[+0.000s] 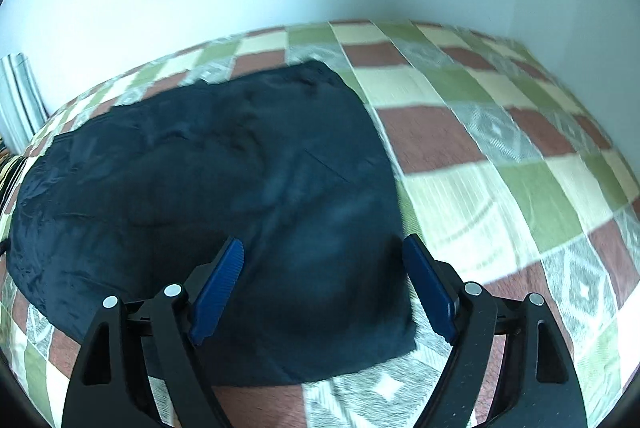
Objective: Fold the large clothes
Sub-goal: 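Grasp the jacket's other side edge with the left gripper while the right gripper grasps beside it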
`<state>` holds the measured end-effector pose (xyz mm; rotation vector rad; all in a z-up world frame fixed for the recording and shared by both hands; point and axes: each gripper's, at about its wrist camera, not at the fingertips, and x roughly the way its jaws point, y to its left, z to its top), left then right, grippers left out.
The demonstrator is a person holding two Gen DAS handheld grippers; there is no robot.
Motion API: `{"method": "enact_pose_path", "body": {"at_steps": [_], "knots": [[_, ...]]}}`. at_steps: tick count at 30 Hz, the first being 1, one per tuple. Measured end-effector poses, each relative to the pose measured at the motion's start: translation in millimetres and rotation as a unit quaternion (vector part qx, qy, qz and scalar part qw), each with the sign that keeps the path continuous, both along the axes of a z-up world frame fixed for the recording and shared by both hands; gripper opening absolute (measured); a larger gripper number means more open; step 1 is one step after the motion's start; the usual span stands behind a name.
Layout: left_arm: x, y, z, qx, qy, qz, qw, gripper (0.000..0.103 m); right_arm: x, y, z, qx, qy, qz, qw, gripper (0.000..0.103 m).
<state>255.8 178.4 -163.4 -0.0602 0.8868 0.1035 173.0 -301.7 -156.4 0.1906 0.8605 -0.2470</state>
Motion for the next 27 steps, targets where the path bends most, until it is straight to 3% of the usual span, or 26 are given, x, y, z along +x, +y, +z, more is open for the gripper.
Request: {"method": "enact_pose_path", "body": {"at_steps": [9, 11, 15, 17, 19, 20, 21, 22, 23, 27], "knots": [[8.6, -21.3, -28.1, 0.034, 0.016, -0.036, 0.9987, 0.093, 11.9, -14.0, -33.1, 0.045, 0.027, -0.009, 0.999, 0.087], [12.9, -18.4, -33.5, 0.019, 0.024, -0.027, 0.9991, 0.098, 14.8, -19.0, -41.6, 0.063, 0.032, -0.010, 0.997, 0.090], [15.3, 4.9, -39.6, -0.059, 0.049, 0.002, 0.9970, 0.101, 16.8, -20.6, -47.9, 0.071, 0.032, -0.010, 0.997, 0.091], [13.7, 2.3, -41.5, -0.061, 0.048, 0.006, 0.9970, 0.101, 18.1, -16.8, -49.8, 0.061, 0.034, -0.008, 0.998, 0.091], [13.6, -4.3, -41.7, -0.045, 0.040, -0.003, 0.9982, 0.101, 18.7, -13.7, -51.2, 0.068, 0.033, -0.004, 0.997, 0.082], [13.8, -5.8, -42.1, -0.046, 0.040, -0.004, 0.9981, 0.095, 18.3, -12.8, -50.9, 0.072, 0.032, -0.001, 0.997, 0.073], [14.0, -6.5, -42.6, -0.066, 0.041, -0.012, 0.9969, 0.079, 18.2, -10.4, -49.9, 0.076, 0.032, 0.004, 0.997, 0.066], [14.2, -7.5, -42.5, -0.082, 0.040, -0.020, 0.9956, 0.071, 17.5, -8.2, -48.6, 0.076, 0.031, 0.005, 0.997, 0.063], [13.5, -9.8, -41.4, -0.090, 0.038, -0.028, 0.9948, 0.057, 16.7, -5.4, -47.8, 0.072, 0.031, 0.006, 0.997, 0.059], [9.7, -18.1, -35.2, -0.097, 0.028, -0.040, 0.9941, 0.028, 12.6, -0.7, -44.2, 0.072, 0.022, 0.008, 0.997, 0.040]]}}
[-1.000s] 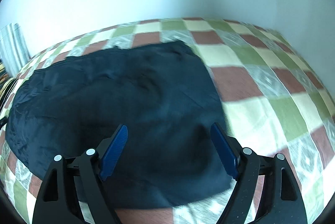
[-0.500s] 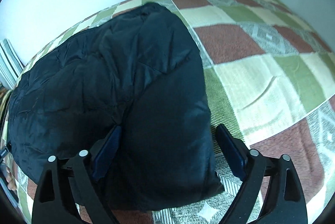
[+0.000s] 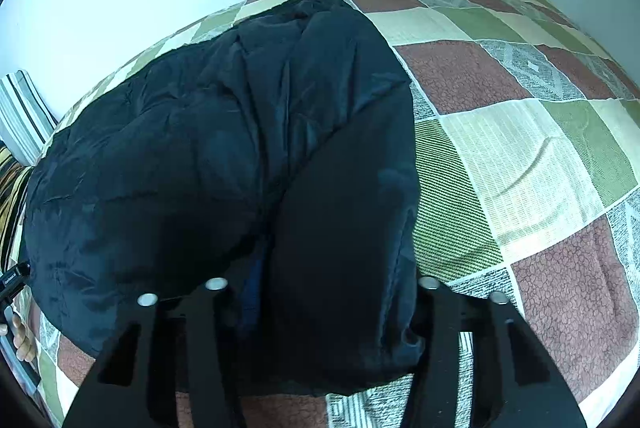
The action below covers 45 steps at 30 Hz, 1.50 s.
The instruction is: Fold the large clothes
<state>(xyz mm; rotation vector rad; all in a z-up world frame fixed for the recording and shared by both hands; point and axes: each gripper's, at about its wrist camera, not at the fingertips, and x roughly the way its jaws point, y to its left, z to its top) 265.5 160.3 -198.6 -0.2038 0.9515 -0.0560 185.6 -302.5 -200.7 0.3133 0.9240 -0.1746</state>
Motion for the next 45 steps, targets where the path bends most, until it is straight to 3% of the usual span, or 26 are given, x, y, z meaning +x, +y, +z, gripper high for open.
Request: {"method": "enact_pose_path", "body": {"at_steps": [3, 6, 17, 29, 45], "knots": [[-5.9, 2.5, 5.4, -0.015, -0.009, 0.002, 0.9998, 0.018, -5.4, 6.6, 5.9, -0.010, -0.011, 0.001, 1.000, 0.030], [-15.0, 3.9, 14.0, -0.017, -0.022, 0.002, 0.9996, 0.016, -10.4, 9.9, 10.9, -0.011, -0.018, 0.000, 1.000, 0.027], [-80.5, 28.9, 44.0, 0.007, -0.046, 0.004, 0.9989, 0.015, -63.1, 32.8, 25.0, 0.010, -0.023, 0.033, 0.999, 0.025], [-178.5, 65.2, 42.0, 0.007, -0.028, 0.019, 0.9994, 0.015, -150.4, 61.5, 22.6, 0.014, -0.021, 0.057, 0.998, 0.025], [-194.6, 88.5, 35.1, -0.009, -0.028, 0.037, 0.9989, 0.015, -162.9, 79.2, 22.0, 0.001, -0.021, 0.065, 0.998, 0.026]]}}
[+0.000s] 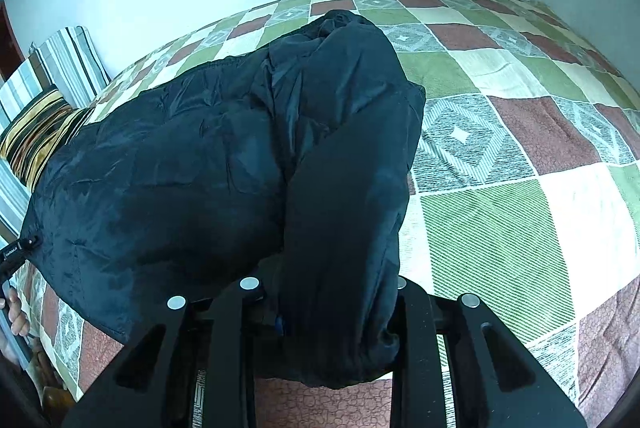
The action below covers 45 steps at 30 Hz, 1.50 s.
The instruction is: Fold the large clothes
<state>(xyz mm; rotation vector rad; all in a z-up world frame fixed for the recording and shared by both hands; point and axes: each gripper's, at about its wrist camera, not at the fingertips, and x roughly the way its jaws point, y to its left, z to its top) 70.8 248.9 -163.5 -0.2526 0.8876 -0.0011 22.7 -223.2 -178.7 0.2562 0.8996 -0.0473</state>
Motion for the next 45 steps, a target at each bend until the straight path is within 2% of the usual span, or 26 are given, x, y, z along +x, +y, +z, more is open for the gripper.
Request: {"method": "enact_pose_path", "body": {"at_steps": [2, 7, 10, 12, 14, 17, 20, 23, 26, 31, 35, 42, 45], "knots": [[-0.6, 0.9, -2.1, -0.005, 0.002, 0.001, 1.0000, 0.015, 0.3, 1.6, 0.8, -0.007, 0.001, 0.004, 1.000, 0.027], [0.2, -0.4, -3.0, -0.005, 0.007, -0.001, 1.0000, 0.017, -0.2, -6.9, 9.8, -0.004, 0.006, -0.011, 1.000, 0.043], [-0.6, 2.2, -2.6, 0.001, 0.010, 0.001, 0.9999, 0.029, -5.1, -6.8, 19.9, -0.013, 0.004, -0.016, 1.000, 0.046], [-3.3, 6.0, -1.4, 0.002, 0.008, 0.010, 0.9999, 0.047, -8.1, -3.8, 28.9, -0.027, 0.000, -0.022, 0.999, 0.048], [-8.1, 13.0, 0.9, -0.010, 0.005, 0.014, 0.9998, 0.056, -11.5, 0.1, 38.8, -0.038, -0.009, -0.023, 0.999, 0.051], [-13.4, 19.8, 6.1, -0.015, 0.001, 0.017, 0.9997, 0.059, -16.4, 8.0, 57.6, -0.058, -0.027, -0.026, 0.998, 0.052], [-19.0, 25.8, 19.7, -0.011, -0.009, 0.021, 0.9997, 0.060, -21.0, 18.9, 72.9, -0.057, -0.047, -0.015, 0.997, 0.049], [-21.9, 31.3, 37.0, -0.008, -0.028, 0.027, 0.9992, 0.067, -15.0, 38.1, 77.4, -0.050, -0.049, 0.016, 0.997, 0.030], [-14.0, 31.5, 42.0, -0.002, -0.026, 0.026, 0.9993, 0.067, 1.2, 65.8, 69.7, -0.048, -0.033, 0.049, 0.997, 0.025], [6.5, 25.8, 40.1, 0.023, -0.006, 0.021, 0.9995, 0.067, 27.8, 111.6, 63.0, -0.043, -0.027, 0.086, 0.995, 0.024], [19.3, 15.0, 42.7, 0.063, -0.010, 0.011, 0.9979, 0.068, 50.4, 144.3, 65.1, -0.048, -0.033, 0.100, 0.993, 0.024], [31.6, 9.8, 39.0, 0.083, -0.007, 0.001, 0.9965, 0.068, 82.8, 172.6, 52.0, -0.062, -0.011, 0.092, 0.994, 0.024], [36.1, 12.2, 34.6, 0.080, -0.003, 0.000, 0.9968, 0.068, 90.9, 179.0, 41.9, -0.067, 0.002, 0.089, 0.994, 0.024]]}}
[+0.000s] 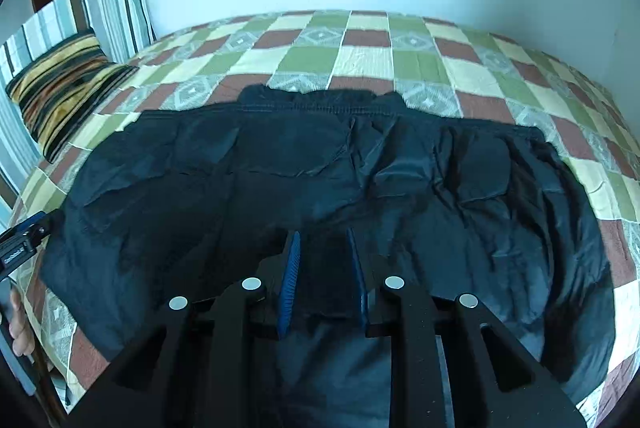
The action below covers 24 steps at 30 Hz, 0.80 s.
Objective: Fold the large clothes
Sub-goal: 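Open both grippers to release the folded edge onto the jacket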
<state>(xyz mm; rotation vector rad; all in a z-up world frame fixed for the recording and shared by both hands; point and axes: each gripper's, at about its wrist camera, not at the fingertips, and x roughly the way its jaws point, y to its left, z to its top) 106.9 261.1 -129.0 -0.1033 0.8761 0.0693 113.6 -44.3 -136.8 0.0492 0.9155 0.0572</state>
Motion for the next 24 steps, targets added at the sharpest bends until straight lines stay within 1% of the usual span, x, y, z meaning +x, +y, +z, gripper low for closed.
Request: {"method": "enact_pose_path", "body": {"at_steps": [5, 8, 12, 16, 19, 24], "knots": [[9.1, 3.1, -8.8, 0.001, 0.008, 0.000, 1.0000, 0.069, 9.3, 4.9, -23.7, -0.019, 0.024, -0.007, 1.000, 0.024], [15.4, 3.4, -12.7, 0.001, 0.012, -0.001, 0.9999, 0.070, 12.0, 7.9, -29.9, -0.028, 0.028, -0.009, 0.999, 0.024], [24.1, 1.8, -15.2, 0.002, 0.016, -0.006, 0.9998, 0.074, 13.2, 9.2, -33.1, -0.030, 0.029, -0.011, 0.999, 0.024], [28.8, 1.7, -11.7, -0.004, 0.016, -0.009, 0.9998, 0.074, 13.3, 8.7, -33.4, -0.029, 0.029, -0.010, 0.999, 0.024], [31.1, 2.3, -8.7, -0.023, 0.015, -0.022, 0.9994, 0.075, 12.9, 9.1, -33.4, -0.030, 0.026, -0.010, 0.999, 0.024], [39.5, -3.5, -16.5, -0.017, 0.032, -0.056, 0.9978, 0.080, 11.8, 11.6, -33.9, -0.037, 0.022, -0.011, 0.999, 0.024]]}}
